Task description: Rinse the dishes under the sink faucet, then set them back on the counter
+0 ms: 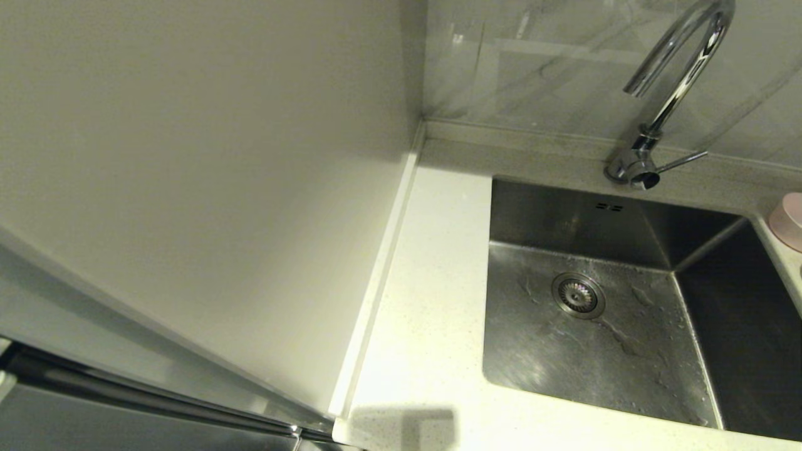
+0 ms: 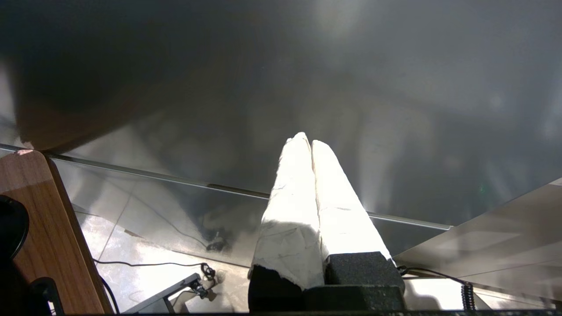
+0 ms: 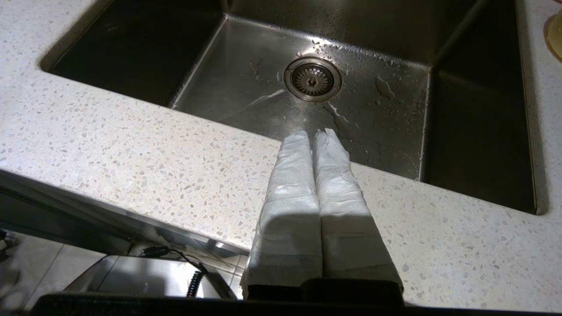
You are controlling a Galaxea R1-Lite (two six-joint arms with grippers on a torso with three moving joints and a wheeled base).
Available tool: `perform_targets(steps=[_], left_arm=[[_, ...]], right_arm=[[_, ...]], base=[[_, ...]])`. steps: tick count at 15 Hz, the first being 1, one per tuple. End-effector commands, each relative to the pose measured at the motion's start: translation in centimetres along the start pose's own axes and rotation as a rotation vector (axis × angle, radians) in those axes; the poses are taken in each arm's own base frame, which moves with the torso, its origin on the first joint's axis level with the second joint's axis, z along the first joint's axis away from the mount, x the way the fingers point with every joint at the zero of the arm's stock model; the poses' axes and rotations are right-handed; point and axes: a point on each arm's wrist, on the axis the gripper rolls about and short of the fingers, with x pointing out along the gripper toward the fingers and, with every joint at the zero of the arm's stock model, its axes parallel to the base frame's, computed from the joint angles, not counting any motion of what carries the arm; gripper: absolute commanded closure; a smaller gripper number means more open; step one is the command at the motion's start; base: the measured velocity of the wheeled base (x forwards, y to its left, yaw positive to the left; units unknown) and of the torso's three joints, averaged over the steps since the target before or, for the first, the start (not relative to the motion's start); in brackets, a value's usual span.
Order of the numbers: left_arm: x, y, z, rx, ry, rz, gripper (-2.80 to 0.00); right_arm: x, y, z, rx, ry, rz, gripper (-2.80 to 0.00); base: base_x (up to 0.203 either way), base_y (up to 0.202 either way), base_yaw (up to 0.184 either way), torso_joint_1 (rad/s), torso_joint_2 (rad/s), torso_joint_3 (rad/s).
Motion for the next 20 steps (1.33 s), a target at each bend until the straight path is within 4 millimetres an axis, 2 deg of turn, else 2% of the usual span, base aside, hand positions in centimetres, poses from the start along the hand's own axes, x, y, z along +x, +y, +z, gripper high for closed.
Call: perform_targets(steps=[1,20], left_arm=[[0.02,0.00,-0.08,0.000,0.003,0.000,0.00],[0.02,0.00,-0.08,0.000,0.003,0.000,0.00]], right_arm=[[0.01,0.00,0.01,-0.001,0.001,0.000,0.00],[0.00,0.00,0.01,0.001,0.000,0.001,0.00]], base=[[0.000,0.000,0.000,0.000,0.00,0.000],[0.000,0.000,0.000,0.000,0.00,0.000]])
